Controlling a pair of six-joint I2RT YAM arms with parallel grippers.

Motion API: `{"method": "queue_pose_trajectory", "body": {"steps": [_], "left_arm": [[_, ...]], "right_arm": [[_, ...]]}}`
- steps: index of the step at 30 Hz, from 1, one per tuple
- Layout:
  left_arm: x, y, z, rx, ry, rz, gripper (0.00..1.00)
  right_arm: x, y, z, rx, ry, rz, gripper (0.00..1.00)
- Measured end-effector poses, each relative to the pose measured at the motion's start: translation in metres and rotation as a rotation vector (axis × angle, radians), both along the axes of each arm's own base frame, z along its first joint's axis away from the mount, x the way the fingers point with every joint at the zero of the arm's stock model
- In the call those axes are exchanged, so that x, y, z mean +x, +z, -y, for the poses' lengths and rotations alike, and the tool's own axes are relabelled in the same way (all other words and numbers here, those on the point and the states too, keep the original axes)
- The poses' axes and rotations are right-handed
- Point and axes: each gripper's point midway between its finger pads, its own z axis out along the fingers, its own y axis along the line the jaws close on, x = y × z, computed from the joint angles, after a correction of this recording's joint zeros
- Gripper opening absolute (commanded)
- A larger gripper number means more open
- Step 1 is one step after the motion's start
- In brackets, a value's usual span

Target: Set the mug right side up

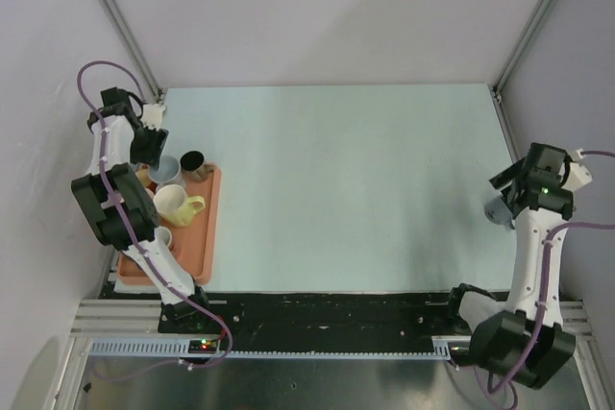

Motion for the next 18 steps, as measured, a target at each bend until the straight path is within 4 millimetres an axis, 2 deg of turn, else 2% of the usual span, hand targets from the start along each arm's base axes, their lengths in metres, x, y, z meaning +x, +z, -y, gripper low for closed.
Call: {"method": "queue_pose_trajectory", "body": {"steps": [2,4,9,13,18], "left_arm": [[0.000,0.003,0.000,0.001,0.000,0.008,0.67],[0.000,0.008,0.001,-0.001,-0.003,0.021,0.69],[0.003,0.027,0.010,-0.023,-0.024,0.083,0.70],[0.004,0.043,0.016,-0.035,-0.039,0.130,0.71],[0.001,0.053,0.020,-0.041,-0.048,0.153,0.71]], "right_arm": [[-0.007,-0.009,0.023,-0.008,-0.072,-0.046,0.99],[-0.008,-0.020,0.038,-0.004,-0.107,-0.094,0.99],[-0.003,-0.050,0.066,0.028,-0.145,-0.179,0.99],[0.005,-0.063,0.076,0.045,-0.150,-0.194,0.99],[0.027,-0.080,0.068,0.040,-0.069,-0.227,0.99]]}}
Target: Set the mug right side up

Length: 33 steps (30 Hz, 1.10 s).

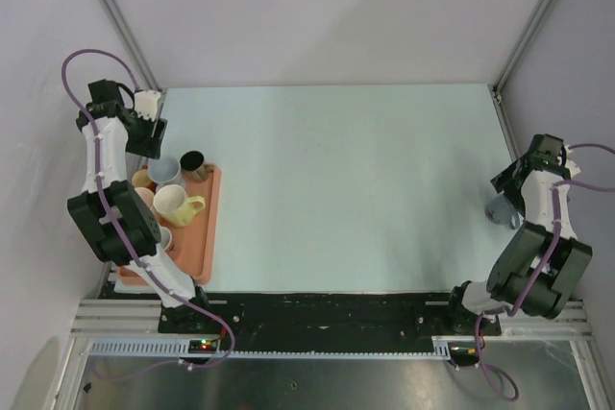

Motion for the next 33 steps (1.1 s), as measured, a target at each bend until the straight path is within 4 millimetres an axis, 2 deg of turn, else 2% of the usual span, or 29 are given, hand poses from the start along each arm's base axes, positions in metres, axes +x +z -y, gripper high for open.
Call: {"method": "queue_pose_trajectory", "body": {"steps": [5,10,16,21,24,26,28,31,33], "left_arm": [[-0.007,0.000,0.003,-0.006,-0.001,-0.012,0.71],[-0.014,-0.001,0.006,-0.013,-0.002,-0.029,0.71],[-0.018,0.004,0.008,-0.011,-0.002,-0.024,0.71],[-0.022,0.012,0.010,-0.002,-0.003,-0.006,0.71],[-0.025,0.012,0.011,-0.004,-0.004,-0.011,0.71],[-0.026,0.010,0.012,-0.006,-0.005,-0.017,0.71],[-0.029,0.008,0.013,-0.010,-0.008,-0.025,0.71],[-0.032,0.008,0.015,-0.007,-0.022,-0.029,0.72],[-0.035,0.011,0.016,-0.005,-0.026,-0.025,0.72]], "right_arm": [[0.013,-0.023,-0.002,0.022,0.058,-0.073,0.98],[0.022,-0.036,0.000,0.001,0.144,-0.139,0.92],[0.034,-0.051,-0.008,-0.065,0.282,-0.264,0.91],[0.044,-0.058,-0.039,-0.055,0.434,-0.300,0.93],[0.054,-0.058,-0.067,-0.060,0.526,-0.298,0.92],[0.058,-0.059,-0.087,-0.067,0.585,-0.309,0.89],[0.060,-0.062,-0.099,-0.071,0.615,-0.328,0.81],[0.057,-0.075,-0.096,-0.070,0.596,-0.383,0.65],[0.050,-0.084,-0.092,-0.063,0.584,-0.428,0.58]]}}
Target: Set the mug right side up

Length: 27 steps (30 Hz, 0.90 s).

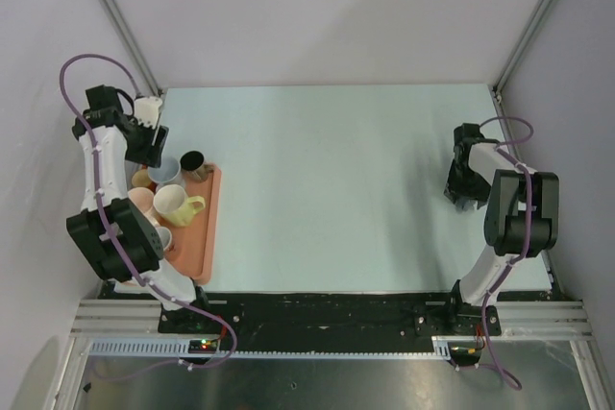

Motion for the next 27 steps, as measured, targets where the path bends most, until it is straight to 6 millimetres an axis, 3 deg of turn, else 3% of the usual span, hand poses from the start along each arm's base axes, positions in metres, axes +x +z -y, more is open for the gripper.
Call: {"method": "queue_pose_trajectory", "body": {"steps": [3,7,8,20,27], "left_arm": [[-0.002,0.009,0.001,0.008,-0.006,0.023,0.72],[-0.003,0.018,0.004,0.009,-0.012,0.048,0.72],[-0.004,0.019,0.005,0.007,-0.014,0.052,0.72],[-0.009,0.024,0.012,-0.011,-0.026,0.055,0.73],[-0.010,0.024,0.015,-0.019,-0.033,0.055,0.73]], "right_arm": [[0.003,0.005,0.001,-0.012,0.006,0.004,0.42],[0.007,0.006,-0.002,-0.022,0.018,0.018,0.08],[0.008,0.006,-0.002,-0.022,0.019,0.019,0.04],[0.010,0.010,-0.011,0.030,0.030,0.044,0.00],[0.022,0.013,-0.045,0.166,0.089,0.128,0.00]]}}
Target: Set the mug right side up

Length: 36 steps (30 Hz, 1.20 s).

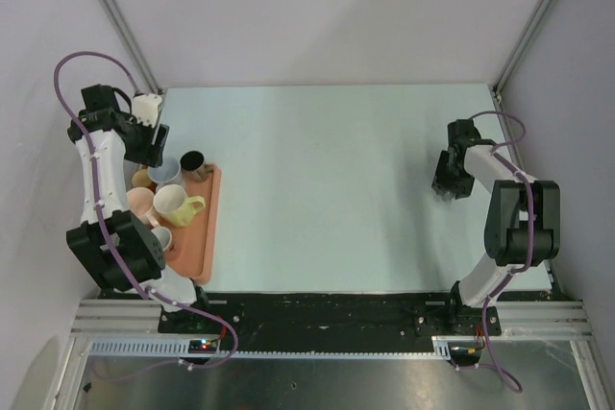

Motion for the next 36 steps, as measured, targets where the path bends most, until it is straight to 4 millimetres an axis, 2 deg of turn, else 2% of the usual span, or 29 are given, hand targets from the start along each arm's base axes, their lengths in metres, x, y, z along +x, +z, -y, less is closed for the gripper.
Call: {"method": "queue_pose_trajectory", "body": {"steps": [8,21,25,27,29,32,34,36], "left_arm": [[-0.002,0.005,0.001,0.003,-0.001,0.010,0.73],[-0.005,0.005,0.002,0.005,-0.009,0.005,0.73],[-0.007,0.008,0.008,-0.014,-0.018,0.008,0.74],[-0.007,0.015,0.016,-0.044,-0.026,0.023,0.76],[-0.004,0.027,0.027,-0.079,-0.038,0.054,0.77],[0.004,0.052,0.054,-0.135,-0.080,0.120,0.83],[0.008,0.071,0.085,-0.182,-0.145,0.164,0.89],[0.007,0.089,0.126,-0.253,-0.235,0.197,0.93]], "right_arm": [[0.017,0.007,-0.029,0.035,0.045,0.081,0.00],[0.021,0.006,-0.034,-0.011,0.050,0.099,0.00],[0.018,0.011,-0.043,0.011,0.075,0.121,0.00],[0.015,0.024,-0.057,0.053,0.110,0.163,0.00],[0.016,0.048,-0.074,0.108,0.146,0.235,0.00],[0.023,0.097,-0.105,0.208,0.204,0.405,0.00],[0.025,0.128,-0.127,0.280,0.245,0.506,0.00],[0.023,0.154,-0.154,0.372,0.286,0.586,0.00]]}}
